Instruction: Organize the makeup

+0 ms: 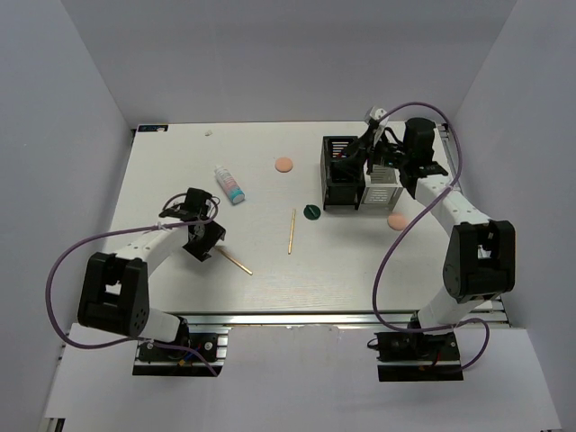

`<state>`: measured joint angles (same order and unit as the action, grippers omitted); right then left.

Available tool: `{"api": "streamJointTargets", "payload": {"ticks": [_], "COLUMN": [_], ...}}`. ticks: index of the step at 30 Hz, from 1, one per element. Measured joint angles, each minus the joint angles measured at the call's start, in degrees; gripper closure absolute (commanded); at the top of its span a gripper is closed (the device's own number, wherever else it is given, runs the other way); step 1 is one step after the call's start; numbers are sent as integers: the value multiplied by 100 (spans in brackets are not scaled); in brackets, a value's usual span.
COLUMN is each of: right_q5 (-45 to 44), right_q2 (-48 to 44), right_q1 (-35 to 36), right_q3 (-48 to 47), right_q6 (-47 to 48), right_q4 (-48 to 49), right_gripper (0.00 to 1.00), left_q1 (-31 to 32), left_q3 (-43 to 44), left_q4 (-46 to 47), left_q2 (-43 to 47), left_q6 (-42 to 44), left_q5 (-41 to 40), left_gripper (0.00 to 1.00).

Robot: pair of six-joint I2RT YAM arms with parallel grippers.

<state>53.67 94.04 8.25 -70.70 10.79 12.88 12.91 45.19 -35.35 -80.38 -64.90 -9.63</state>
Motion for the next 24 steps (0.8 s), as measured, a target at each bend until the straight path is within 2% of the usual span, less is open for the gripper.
{"api": "streamJointTargets", "payload": {"ticks": [10, 17, 21, 22, 24], "right_q5": [323, 343, 343, 343, 345], "right_q2": [-308, -590, -629, -629, -629], "right_q1": [116, 127, 127, 127, 127], "right_q3": [614, 798, 835, 839, 850], "right_q6": [17, 17, 7, 0, -11], "right_q4": [0, 2, 4, 4, 4], "right_gripper": [36, 36, 35, 35, 35], "left_q1": [315, 415, 420, 422, 422], "left_q3": [1027, 1526, 1558, 1558, 1558], "left_q4": [-669, -1211, -1276, -1272, -1268], "left_q2": [-1364, -1926, -1952, -1952, -1952], "left_q6": [181, 345, 382, 378, 400], "left_q5": [76, -9, -9, -9, -7], "left_gripper": [36, 45, 65, 73, 81]}}
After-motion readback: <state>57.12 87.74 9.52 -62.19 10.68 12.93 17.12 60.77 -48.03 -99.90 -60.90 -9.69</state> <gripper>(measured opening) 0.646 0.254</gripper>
